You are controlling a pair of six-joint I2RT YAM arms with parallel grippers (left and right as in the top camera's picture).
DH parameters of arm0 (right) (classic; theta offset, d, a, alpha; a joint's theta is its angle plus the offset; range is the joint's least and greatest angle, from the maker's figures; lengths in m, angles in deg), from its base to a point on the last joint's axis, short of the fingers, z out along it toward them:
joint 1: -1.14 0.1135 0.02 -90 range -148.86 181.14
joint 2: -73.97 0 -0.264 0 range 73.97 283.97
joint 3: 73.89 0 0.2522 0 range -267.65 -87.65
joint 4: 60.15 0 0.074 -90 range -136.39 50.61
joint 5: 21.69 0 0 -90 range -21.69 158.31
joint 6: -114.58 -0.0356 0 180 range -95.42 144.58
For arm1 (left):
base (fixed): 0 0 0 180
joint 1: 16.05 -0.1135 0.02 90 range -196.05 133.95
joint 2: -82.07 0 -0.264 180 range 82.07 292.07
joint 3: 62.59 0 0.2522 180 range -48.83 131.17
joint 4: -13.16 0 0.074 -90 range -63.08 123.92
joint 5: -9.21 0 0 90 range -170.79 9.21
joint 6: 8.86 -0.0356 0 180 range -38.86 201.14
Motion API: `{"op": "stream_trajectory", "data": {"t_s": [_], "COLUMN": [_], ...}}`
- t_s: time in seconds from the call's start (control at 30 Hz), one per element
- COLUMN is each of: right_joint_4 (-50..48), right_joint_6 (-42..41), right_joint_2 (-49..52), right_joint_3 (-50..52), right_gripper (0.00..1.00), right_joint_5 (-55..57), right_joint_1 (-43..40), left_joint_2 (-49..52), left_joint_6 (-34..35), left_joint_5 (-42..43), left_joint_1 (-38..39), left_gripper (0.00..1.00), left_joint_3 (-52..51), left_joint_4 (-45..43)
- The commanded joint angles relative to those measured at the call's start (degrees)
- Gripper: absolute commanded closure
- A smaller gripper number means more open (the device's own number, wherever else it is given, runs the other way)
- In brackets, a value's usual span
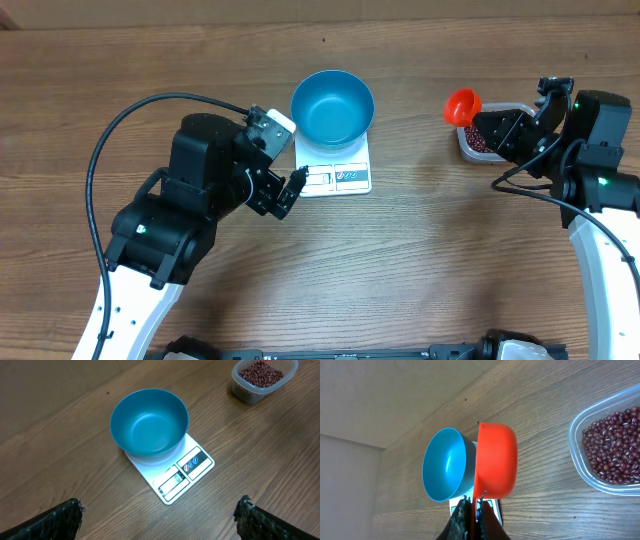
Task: Scoop item into bowl and weigh 150g on scale
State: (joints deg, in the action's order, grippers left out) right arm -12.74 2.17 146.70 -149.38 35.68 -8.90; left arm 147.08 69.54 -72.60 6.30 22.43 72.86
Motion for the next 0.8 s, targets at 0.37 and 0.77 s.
{"op": "stream_trajectory", "data": {"t_s": [0.37,0.77], "right_joint_4": [-0.28,0.11], "right_joint_6": [0.66,0.66], "right_joint_2": [-1.09,-1.09], "right_joint_3": [-1.03,-1.03], "right_gripper": [0.96,0.96], "right_joint_5": [-0.04,-0.04], "right_joint_1": [-0.22,-0.22], "left_joint_2": [5.53,14.14], "left_joint_6": [2.62,2.62], "left_joint_5": [0.81,0.81], "left_joint_1": [-0.31,-0.31], "left_gripper": [0.0,0.0], "left_joint_3": [1.14,1.14], "left_joint_4": [0.59,0.57]}}
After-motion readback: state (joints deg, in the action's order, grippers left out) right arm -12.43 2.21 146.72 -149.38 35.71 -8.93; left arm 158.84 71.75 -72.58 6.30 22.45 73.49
